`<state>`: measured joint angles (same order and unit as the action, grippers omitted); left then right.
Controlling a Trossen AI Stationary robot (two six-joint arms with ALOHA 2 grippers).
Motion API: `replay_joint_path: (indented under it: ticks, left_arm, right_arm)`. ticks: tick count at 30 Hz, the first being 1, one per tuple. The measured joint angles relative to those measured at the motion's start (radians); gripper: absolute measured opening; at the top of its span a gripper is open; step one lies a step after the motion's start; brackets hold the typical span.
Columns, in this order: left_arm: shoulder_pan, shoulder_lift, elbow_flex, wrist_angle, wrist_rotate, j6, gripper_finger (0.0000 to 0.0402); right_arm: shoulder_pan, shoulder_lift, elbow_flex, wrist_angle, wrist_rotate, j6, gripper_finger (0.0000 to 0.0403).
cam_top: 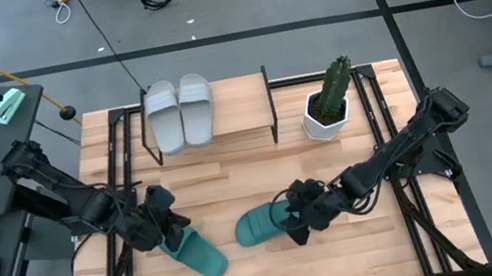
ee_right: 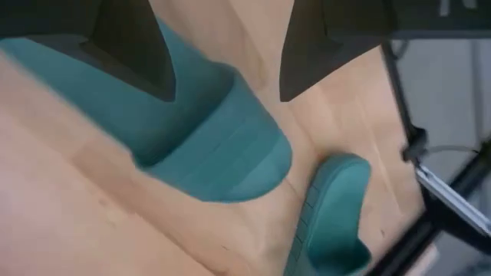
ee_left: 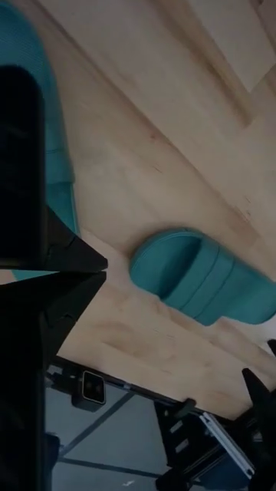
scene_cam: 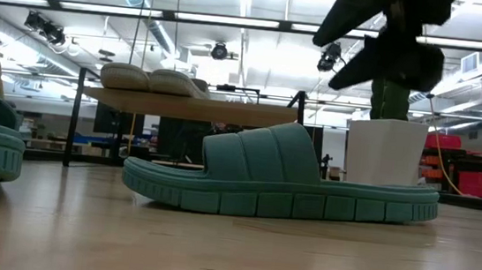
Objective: Pick and place slides into the shelf
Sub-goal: Put the right green slipper on the shelf
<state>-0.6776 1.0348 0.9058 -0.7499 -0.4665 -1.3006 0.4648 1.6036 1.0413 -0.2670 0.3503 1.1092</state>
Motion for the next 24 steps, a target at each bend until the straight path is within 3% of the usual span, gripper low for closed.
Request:
replay_joint_path:
  ticks: [8,24]
  left_arm:
    - [-0.001,0.000,0.000,0.000,0.000,0.003,0.0016]
    - [-0.001,0.000,0.000,-0.011,-0.009,0.005,0.0009]
  right_arm:
    - [0.000,0.000,-0.060,0.066,0.003,0.172,0.0240]
    - [-0.020,0.004,-0.070,0.070,-0.001,0.335,0.0240]
